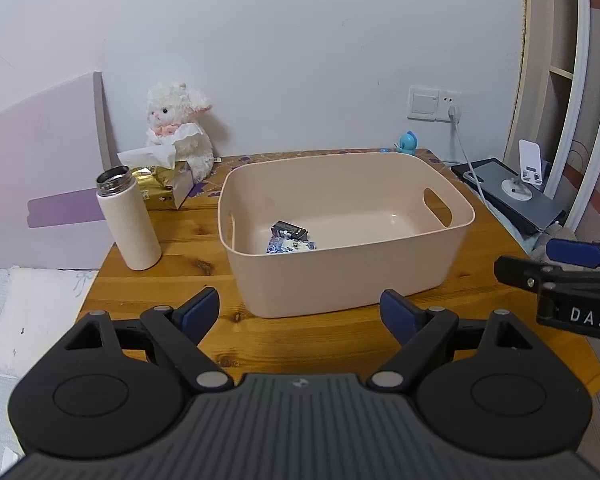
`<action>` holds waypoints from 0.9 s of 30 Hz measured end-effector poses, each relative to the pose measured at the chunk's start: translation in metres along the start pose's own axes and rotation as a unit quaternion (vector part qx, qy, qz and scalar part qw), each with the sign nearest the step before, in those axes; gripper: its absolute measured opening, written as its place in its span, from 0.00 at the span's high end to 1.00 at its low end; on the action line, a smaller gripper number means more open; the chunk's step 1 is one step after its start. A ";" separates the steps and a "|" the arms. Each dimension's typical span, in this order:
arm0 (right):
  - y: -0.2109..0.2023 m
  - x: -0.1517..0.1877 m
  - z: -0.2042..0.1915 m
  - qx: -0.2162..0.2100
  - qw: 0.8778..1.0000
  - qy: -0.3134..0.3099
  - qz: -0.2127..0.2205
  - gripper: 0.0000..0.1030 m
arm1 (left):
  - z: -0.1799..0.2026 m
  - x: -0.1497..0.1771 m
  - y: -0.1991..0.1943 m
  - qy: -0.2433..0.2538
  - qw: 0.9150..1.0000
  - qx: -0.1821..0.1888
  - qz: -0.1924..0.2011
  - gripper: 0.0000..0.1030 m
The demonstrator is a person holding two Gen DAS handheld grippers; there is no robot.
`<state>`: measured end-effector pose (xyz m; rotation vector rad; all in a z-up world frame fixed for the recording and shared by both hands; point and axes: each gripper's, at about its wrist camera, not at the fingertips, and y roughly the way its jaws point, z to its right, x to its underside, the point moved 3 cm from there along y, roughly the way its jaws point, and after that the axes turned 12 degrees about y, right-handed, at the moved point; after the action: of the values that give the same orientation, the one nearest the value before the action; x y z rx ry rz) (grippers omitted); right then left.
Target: Organize objects
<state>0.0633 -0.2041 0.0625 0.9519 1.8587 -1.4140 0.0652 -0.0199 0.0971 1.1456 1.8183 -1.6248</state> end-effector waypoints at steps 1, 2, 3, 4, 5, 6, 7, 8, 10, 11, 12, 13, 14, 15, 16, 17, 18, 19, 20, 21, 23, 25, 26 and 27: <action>-0.003 0.002 0.001 -0.001 1.000 -0.001 -0.001 0.30 | 0.001 0.001 -0.004 0.001 1.000 -0.002 0.000 0.14; -0.006 0.005 0.000 -0.001 1.000 -0.003 -0.002 0.30 | 0.001 0.003 -0.008 0.001 1.000 -0.002 0.001 0.14; -0.009 0.007 0.001 -0.002 1.000 -0.004 -0.004 0.30 | 0.002 0.005 -0.011 0.000 1.000 0.001 0.000 0.14; -0.012 0.009 0.001 -0.003 1.000 -0.005 -0.004 0.30 | 0.002 0.006 -0.015 -0.001 1.000 0.004 -0.002 0.14; -0.015 0.011 0.000 -0.004 1.000 -0.006 -0.005 0.29 | 0.003 0.008 -0.019 -0.003 1.000 0.009 -0.003 0.14; -0.017 0.013 0.000 -0.005 1.000 -0.007 -0.006 0.29 | 0.004 0.010 -0.022 -0.004 1.000 0.012 -0.003 0.14; -0.020 0.014 -0.001 -0.004 1.000 -0.007 -0.007 0.29 | 0.004 0.012 -0.025 -0.004 1.000 0.014 -0.004 0.14; -0.023 0.017 -0.001 -0.004 1.000 -0.009 -0.006 0.28 | 0.004 0.014 -0.028 -0.004 1.000 0.013 -0.006 0.14; -0.028 0.021 -0.002 -0.006 1.000 -0.014 -0.007 0.28 | 0.002 0.018 -0.033 -0.007 1.000 0.010 -0.008 0.14; -0.030 0.023 -0.002 -0.007 1.000 -0.016 -0.008 0.28 | 0.001 0.019 -0.036 -0.009 1.000 0.009 -0.008 0.14; -0.032 0.026 -0.003 -0.010 1.000 -0.017 -0.010 0.28 | -0.001 0.021 -0.038 -0.013 1.000 0.009 -0.010 0.14; -0.034 0.028 -0.004 -0.011 1.000 -0.019 -0.012 0.27 | -0.002 0.023 -0.040 -0.015 1.000 0.009 -0.011 0.14; -0.035 0.029 -0.004 -0.012 1.000 -0.019 -0.013 0.27 | -0.003 0.025 -0.042 -0.017 1.000 0.010 -0.013 0.14; -0.036 0.031 -0.005 -0.015 1.000 -0.018 -0.015 0.27 | -0.004 0.026 -0.044 -0.019 1.000 0.011 -0.013 0.13; -0.037 0.033 -0.005 -0.018 1.000 -0.016 -0.019 0.27 | -0.005 0.028 -0.046 -0.023 1.000 0.013 -0.015 0.12; -0.037 0.035 -0.005 -0.021 0.999 -0.014 -0.022 0.27 | -0.006 0.029 -0.048 -0.028 0.999 0.014 -0.018 0.10; -0.038 0.038 -0.006 -0.022 0.999 -0.014 -0.024 0.27 | -0.007 0.031 -0.049 -0.032 0.999 0.017 -0.020 0.10; -0.039 0.040 -0.007 -0.023 0.999 -0.015 -0.025 0.27 | -0.008 0.033 -0.051 -0.036 0.999 0.019 -0.020 0.10; -0.039 0.041 -0.009 -0.024 0.999 -0.016 -0.027 0.27 | -0.008 0.034 -0.052 -0.037 0.999 0.021 -0.021 0.10; -0.040 0.043 -0.010 -0.026 0.999 -0.017 -0.029 0.27 | -0.008 0.035 -0.053 -0.037 0.999 0.021 -0.022 0.10; -0.040 0.045 -0.012 -0.033 0.999 -0.015 -0.036 0.27 | -0.008 0.037 -0.055 -0.034 0.999 0.020 -0.023 0.10; -0.040 0.046 -0.013 -0.034 0.999 -0.014 -0.040 0.27 | -0.009 0.038 -0.057 -0.032 0.999 0.018 -0.023 0.10; -0.040 0.046 -0.014 -0.032 0.999 -0.015 -0.040 0.27 | -0.009 0.038 -0.057 -0.031 0.999 0.019 -0.022 0.10; -0.040 0.047 -0.014 -0.031 0.999 -0.015 -0.040 0.27 | -0.010 0.038 -0.058 -0.032 0.999 0.019 -0.023 0.10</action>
<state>0.0036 -0.1889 0.0494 0.8302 1.9271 -1.4000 -0.0005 0.0027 0.1034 1.0641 1.7930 -1.7087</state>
